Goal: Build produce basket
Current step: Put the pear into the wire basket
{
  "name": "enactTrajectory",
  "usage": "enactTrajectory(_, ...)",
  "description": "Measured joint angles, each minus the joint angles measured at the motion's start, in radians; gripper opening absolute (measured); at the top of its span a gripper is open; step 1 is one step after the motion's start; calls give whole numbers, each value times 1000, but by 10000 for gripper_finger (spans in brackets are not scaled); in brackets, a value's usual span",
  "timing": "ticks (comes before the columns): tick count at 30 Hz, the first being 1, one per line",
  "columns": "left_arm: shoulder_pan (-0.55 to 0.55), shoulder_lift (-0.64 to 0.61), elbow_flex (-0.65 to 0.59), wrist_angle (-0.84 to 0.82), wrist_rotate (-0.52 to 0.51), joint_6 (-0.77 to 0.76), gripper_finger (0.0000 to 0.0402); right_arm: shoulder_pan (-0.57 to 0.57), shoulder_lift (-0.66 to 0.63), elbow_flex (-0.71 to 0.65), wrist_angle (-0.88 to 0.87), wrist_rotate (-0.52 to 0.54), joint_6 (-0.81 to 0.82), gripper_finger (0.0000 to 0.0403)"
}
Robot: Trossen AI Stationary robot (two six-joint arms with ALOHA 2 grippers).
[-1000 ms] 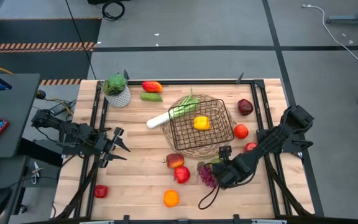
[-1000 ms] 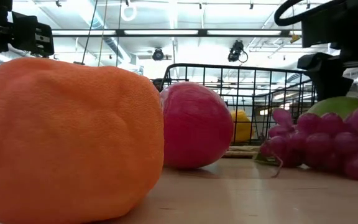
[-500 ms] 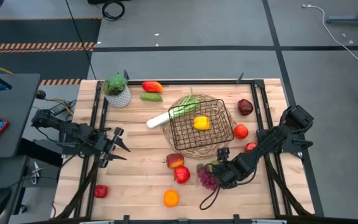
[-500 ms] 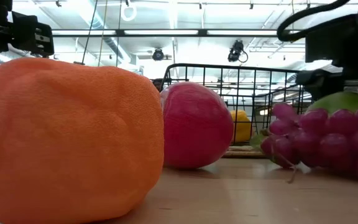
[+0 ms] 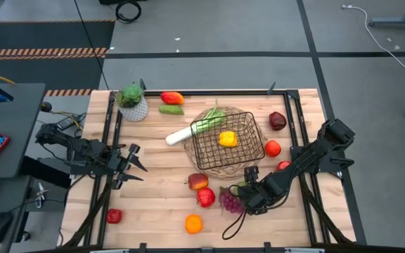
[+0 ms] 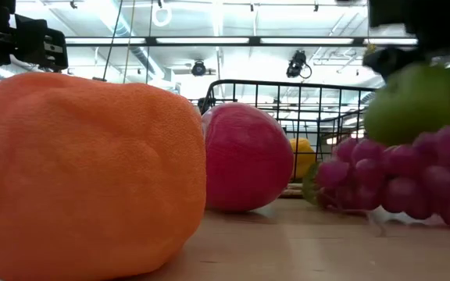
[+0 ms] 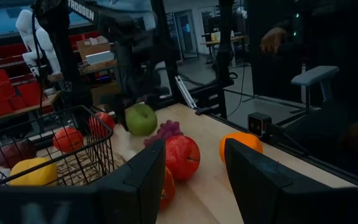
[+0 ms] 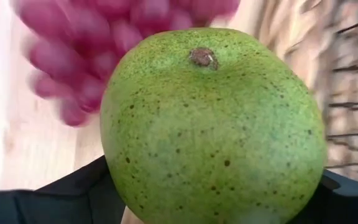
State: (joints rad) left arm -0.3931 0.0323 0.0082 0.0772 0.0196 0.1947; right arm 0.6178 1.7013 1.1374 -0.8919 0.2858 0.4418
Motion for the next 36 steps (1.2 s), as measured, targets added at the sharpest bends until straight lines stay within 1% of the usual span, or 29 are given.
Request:
enactTrajectory(4,0,0,0,0,0,0,172,0,0,110,-99,34,4,314)
enactTrajectory(8,0,0,0,0,0,0,172,-10,-11,177,-78,45,29,314)
enactTrajectory(12,0,0,0,0,0,0,172,-47,-50,187,24,-5,71,314)
enactTrajectory(14,0,0,0,0,0,0,172,-80,-70,187,61,-49,128,314)
enactTrajectory(17,0,0,0,0,0,0,172,-137,-92,187,79,-118,277,314)
enactTrajectory(20,0,0,0,0,0,0,172,-189,-101,187,83,-149,455,314)
enactTrajectory(22,0,0,0,0,0,0,172,-213,-101,187,88,-181,525,315)
enactTrajectory(25,0,0,0,0,0,0,172,-235,-100,187,91,-251,568,319)
enactTrajectory(27,0,0,0,0,0,0,172,-243,-99,187,91,-272,584,321)
enactTrajectory(36,0,0,0,0,0,0,172,-248,-99,187,118,-288,634,322)
